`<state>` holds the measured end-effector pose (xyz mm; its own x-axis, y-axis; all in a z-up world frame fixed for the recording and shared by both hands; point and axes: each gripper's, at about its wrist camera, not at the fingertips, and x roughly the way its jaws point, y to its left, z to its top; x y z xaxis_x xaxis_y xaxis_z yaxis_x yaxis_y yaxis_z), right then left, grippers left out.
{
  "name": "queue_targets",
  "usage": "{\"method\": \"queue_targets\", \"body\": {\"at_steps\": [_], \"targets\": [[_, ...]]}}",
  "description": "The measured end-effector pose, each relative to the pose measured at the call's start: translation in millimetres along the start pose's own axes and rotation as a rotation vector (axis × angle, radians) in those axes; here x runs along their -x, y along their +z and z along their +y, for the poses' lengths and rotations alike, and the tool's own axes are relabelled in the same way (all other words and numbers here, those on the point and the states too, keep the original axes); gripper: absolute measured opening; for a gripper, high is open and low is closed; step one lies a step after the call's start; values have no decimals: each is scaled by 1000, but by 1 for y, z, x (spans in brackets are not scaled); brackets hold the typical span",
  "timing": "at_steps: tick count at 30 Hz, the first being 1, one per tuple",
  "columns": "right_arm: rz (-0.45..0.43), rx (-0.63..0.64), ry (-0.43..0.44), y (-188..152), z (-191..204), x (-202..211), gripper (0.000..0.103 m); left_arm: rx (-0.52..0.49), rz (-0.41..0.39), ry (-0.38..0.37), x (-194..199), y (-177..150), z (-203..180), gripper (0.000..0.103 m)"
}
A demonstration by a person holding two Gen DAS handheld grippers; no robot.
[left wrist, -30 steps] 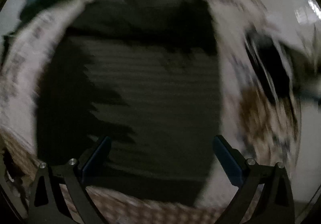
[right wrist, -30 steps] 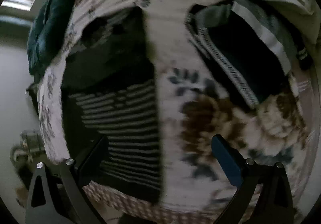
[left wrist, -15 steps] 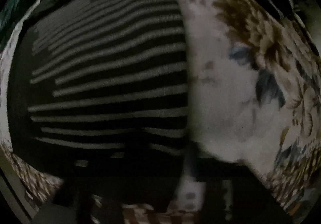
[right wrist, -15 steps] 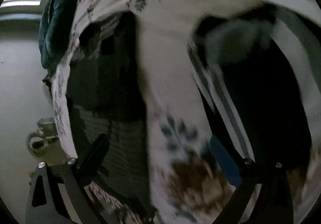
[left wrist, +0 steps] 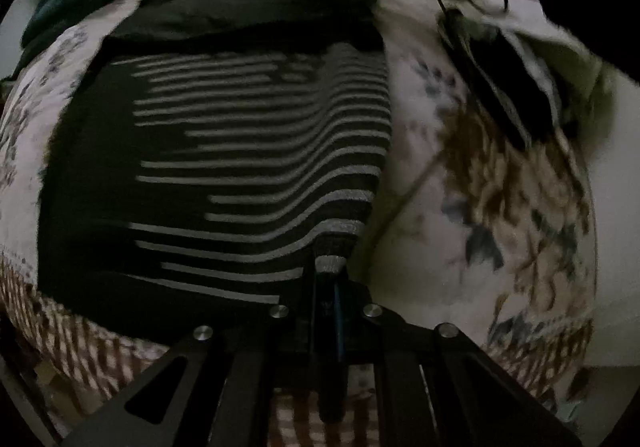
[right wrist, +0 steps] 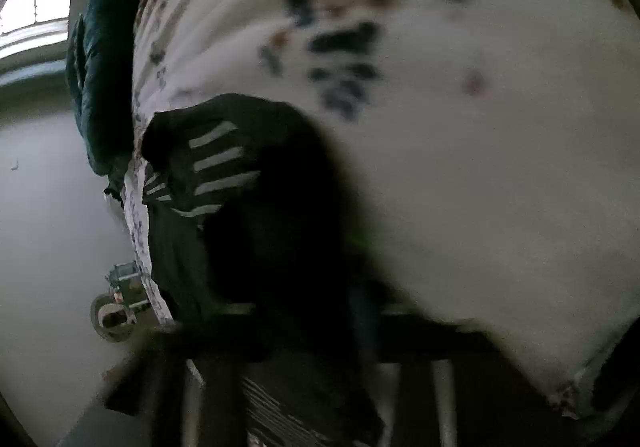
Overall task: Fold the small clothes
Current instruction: 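Grasp the sweater hem with both grippers and fold it toward the collar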
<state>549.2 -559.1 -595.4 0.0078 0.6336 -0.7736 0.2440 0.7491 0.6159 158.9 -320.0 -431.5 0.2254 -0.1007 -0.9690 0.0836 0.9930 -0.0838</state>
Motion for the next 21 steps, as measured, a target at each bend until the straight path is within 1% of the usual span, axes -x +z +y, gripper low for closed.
{"method": "queue_targets", "body": {"at_steps": [2,3,5,8,11,14,15,17,18,19,20,21], "targets": [[-18,52,-53,0,18,1,6,49,-18,-14,10,3,16,5],[-23,90,-88,0,32,5,6,76,-31,-21,17,4,27,5],[-27,128,-109,-3,53,12,6,123,-55,-34,31,4,46,5],[-41,185,-142,-12,96,29,6,195,-87,-61,49,1,78,5],[-53,240,-155,-18,158,37,5,286,-112,-90,66,-4,123,5],[-59,288,-173,-28,222,37,5,390,-120,-122,74,-12,174,4],[-60,302,-172,-32,245,34,5,436,-117,-141,73,-16,196,4],[-61,339,-199,-40,292,19,5,524,-113,-179,71,-25,239,4],[-59,358,-222,-42,321,2,5,551,-114,-190,69,-29,256,4],[-56,361,-233,-44,338,-12,5,575,-114,-202,66,-33,272,4],[-48,366,-246,-45,358,-29,5,608,-111,-214,61,-37,296,4],[-42,385,-272,-46,384,-54,5,629,-105,-226,56,-41,311,4]]}}
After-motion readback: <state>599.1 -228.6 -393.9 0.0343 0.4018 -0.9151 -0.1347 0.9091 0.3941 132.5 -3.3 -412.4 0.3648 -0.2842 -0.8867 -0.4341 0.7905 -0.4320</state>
